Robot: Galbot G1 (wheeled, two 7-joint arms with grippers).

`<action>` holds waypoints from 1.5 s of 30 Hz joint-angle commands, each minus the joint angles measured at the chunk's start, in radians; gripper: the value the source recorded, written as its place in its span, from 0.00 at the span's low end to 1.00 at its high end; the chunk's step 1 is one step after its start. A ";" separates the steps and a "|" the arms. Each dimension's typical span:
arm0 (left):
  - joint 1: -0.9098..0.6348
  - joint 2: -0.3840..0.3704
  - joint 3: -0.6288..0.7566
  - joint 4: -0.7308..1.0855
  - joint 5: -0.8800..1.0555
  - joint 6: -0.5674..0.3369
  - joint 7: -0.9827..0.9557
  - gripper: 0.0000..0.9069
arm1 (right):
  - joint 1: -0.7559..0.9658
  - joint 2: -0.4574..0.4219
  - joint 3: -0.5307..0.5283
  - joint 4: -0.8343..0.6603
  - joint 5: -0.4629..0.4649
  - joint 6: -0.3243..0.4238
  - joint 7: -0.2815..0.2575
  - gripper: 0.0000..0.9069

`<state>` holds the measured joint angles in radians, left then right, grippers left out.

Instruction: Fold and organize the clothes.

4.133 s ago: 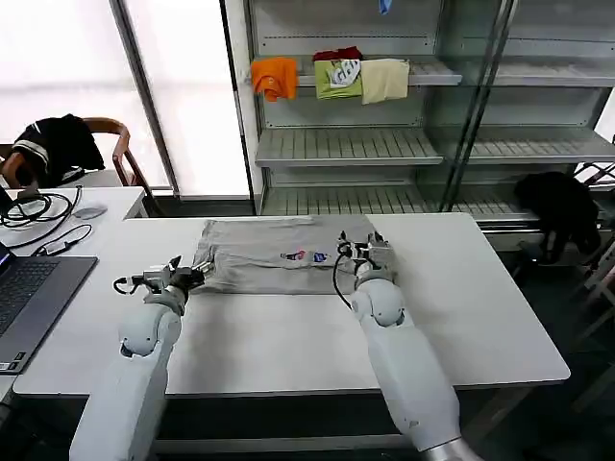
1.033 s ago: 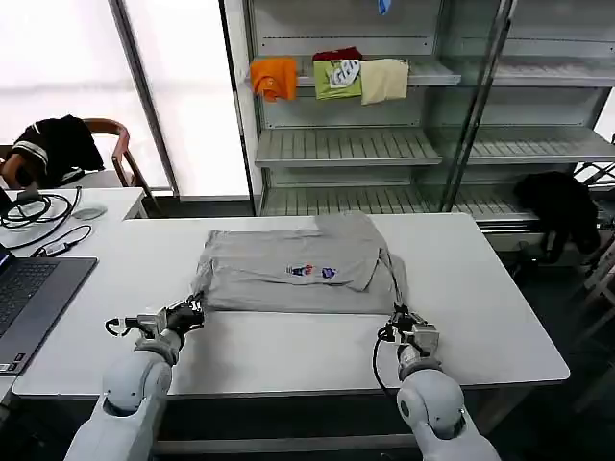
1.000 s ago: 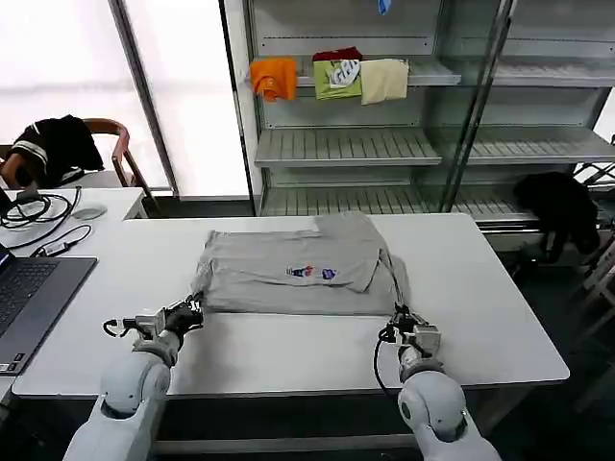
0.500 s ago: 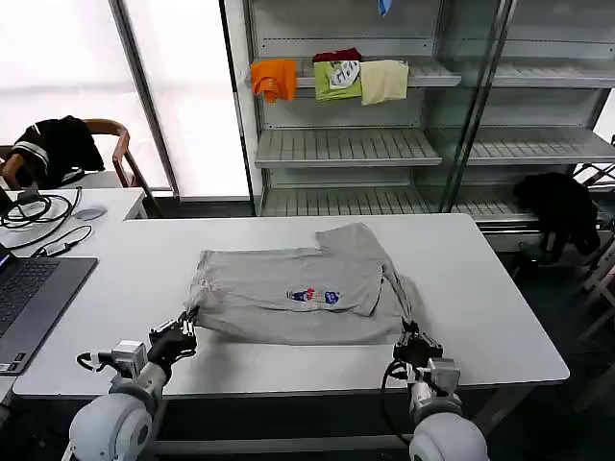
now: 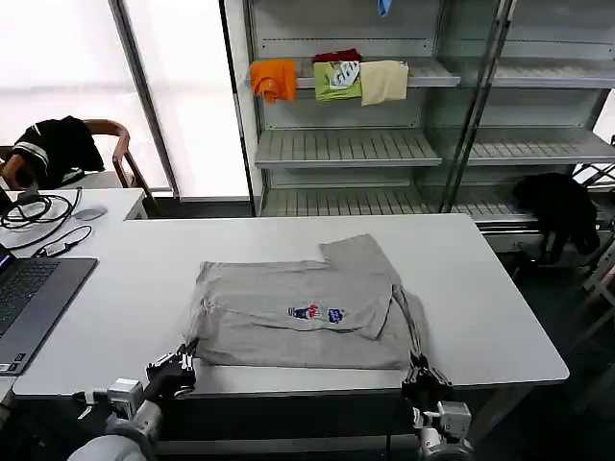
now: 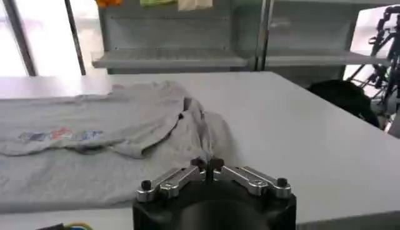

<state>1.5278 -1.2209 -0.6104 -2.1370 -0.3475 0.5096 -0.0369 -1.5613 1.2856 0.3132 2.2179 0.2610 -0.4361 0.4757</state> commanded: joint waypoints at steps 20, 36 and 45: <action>0.112 -0.035 -0.031 -0.067 0.018 -0.013 0.009 1.00 | -0.014 -0.028 0.029 0.025 -0.013 -0.008 -0.007 1.00; -0.097 0.045 -0.049 -0.187 -0.074 0.050 -0.001 1.00 | 0.218 0.010 0.071 0.093 -0.015 -0.101 -0.071 1.00; -0.368 0.143 0.054 -0.008 -0.106 0.058 0.011 1.00 | 0.555 -0.015 0.026 -0.096 0.027 -0.143 -0.095 1.00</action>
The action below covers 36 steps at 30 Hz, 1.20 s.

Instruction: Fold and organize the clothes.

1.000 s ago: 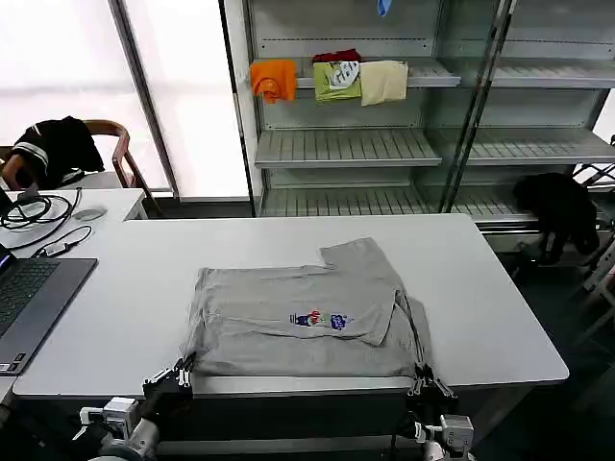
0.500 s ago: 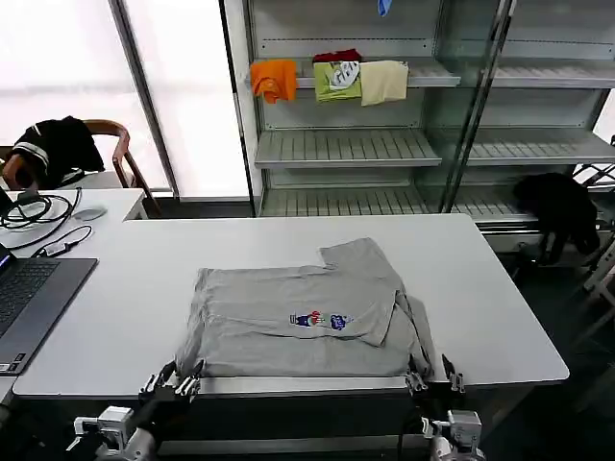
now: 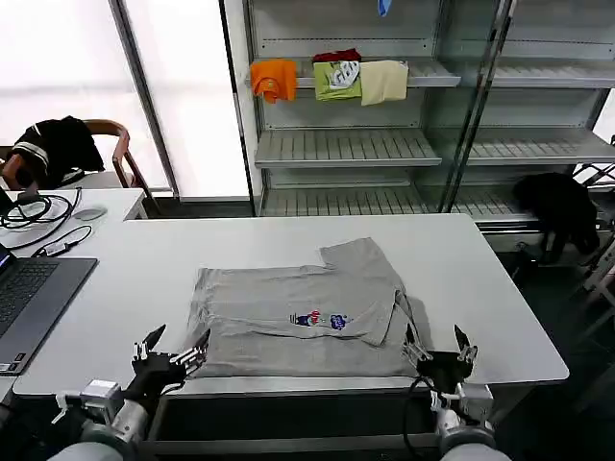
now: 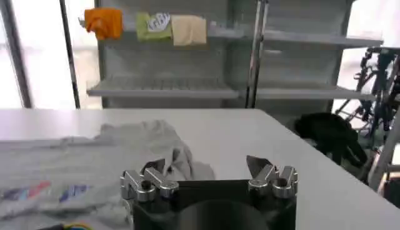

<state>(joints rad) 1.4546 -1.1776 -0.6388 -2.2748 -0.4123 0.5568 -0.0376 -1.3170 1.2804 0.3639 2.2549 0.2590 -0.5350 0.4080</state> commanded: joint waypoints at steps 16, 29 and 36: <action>-0.734 0.116 0.290 0.628 -0.163 0.019 0.032 1.00 | 0.829 0.036 -0.163 -0.768 0.142 -0.040 -0.105 1.00; -0.883 0.046 0.367 0.932 -0.103 0.020 0.031 1.00 | 1.026 0.196 -0.154 -1.237 0.070 0.003 -0.159 1.00; -0.873 0.046 0.377 0.961 -0.078 0.022 0.029 1.00 | 1.047 0.232 -0.128 -1.342 0.033 0.020 -0.181 1.00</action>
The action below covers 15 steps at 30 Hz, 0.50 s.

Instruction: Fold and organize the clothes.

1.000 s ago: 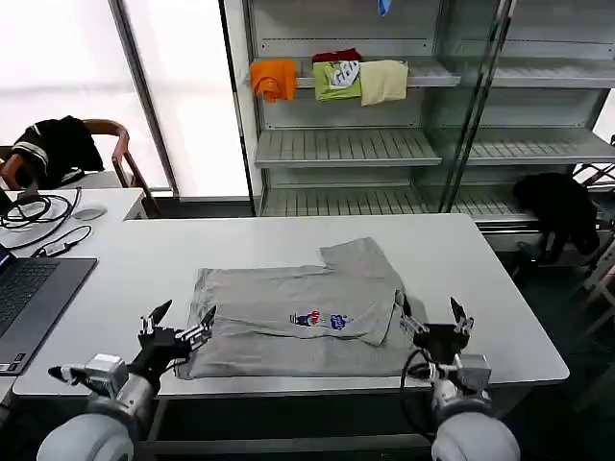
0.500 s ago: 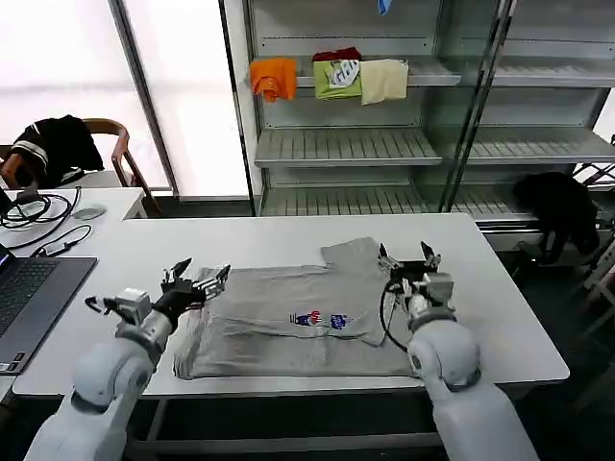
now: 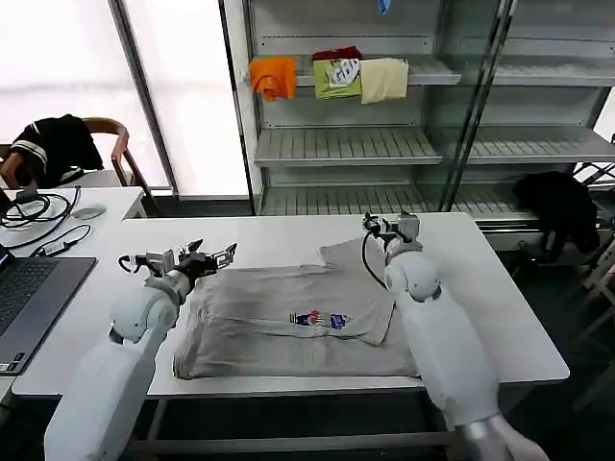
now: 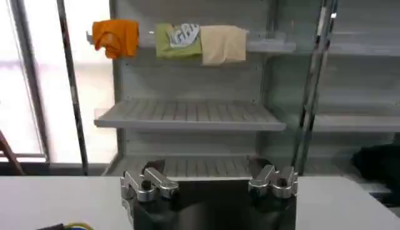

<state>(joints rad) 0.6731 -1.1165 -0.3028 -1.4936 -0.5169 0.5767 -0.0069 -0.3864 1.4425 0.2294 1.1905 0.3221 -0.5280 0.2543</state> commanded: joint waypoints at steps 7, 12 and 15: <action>-0.054 -0.008 0.034 0.157 0.052 0.002 0.001 1.00 | 0.102 0.080 0.019 -0.294 -0.031 0.012 -0.028 1.00; -0.033 -0.001 0.023 0.154 0.054 0.001 0.004 1.00 | 0.089 0.079 0.021 -0.294 -0.031 0.012 -0.026 1.00; -0.033 0.002 0.018 0.163 0.052 0.001 0.006 1.00 | 0.089 0.080 0.017 -0.305 -0.036 0.014 -0.025 1.00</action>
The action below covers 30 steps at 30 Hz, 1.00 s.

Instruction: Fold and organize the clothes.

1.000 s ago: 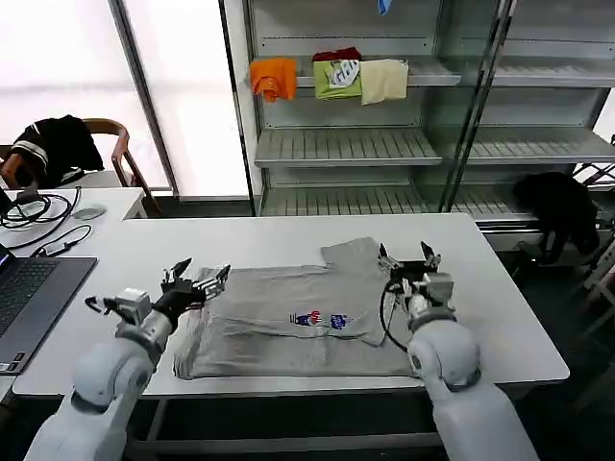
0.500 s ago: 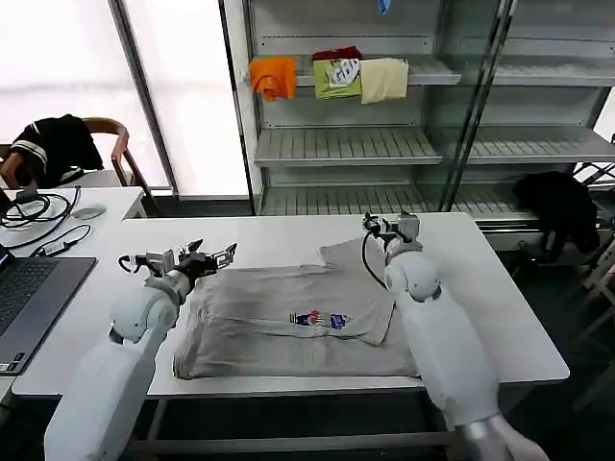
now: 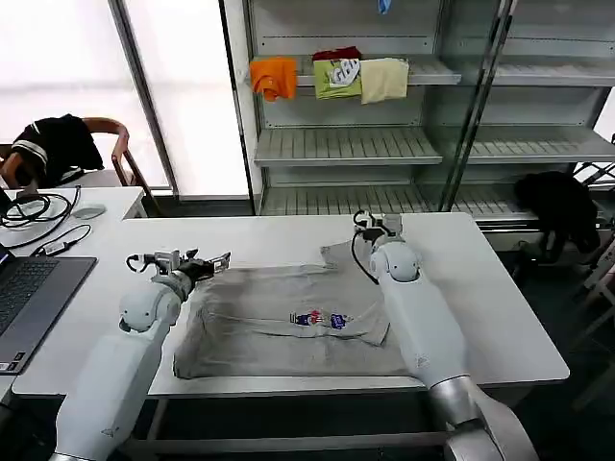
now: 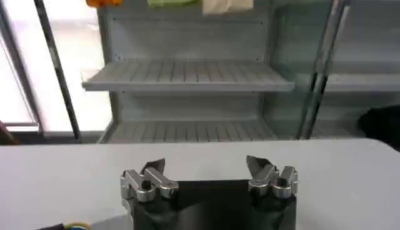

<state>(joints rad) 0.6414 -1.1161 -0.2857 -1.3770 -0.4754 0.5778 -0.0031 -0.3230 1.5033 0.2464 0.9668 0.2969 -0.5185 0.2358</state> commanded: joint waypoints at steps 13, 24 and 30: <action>0.025 0.016 -0.003 0.033 0.011 0.000 0.003 1.00 | 0.029 0.033 -0.004 -0.112 -0.023 0.013 -0.011 1.00; 0.052 0.028 -0.007 0.018 0.012 0.000 0.012 1.00 | 0.028 0.043 -0.012 -0.130 -0.028 0.007 -0.009 1.00; 0.066 0.032 -0.013 0.011 0.012 0.001 0.024 0.20 | 0.017 0.044 0.000 -0.112 -0.017 -0.009 -0.009 0.57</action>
<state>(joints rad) 0.6944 -1.0866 -0.2968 -1.3608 -0.4656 0.5770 0.0135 -0.3029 1.5446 0.2426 0.8517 0.2749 -0.5173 0.2265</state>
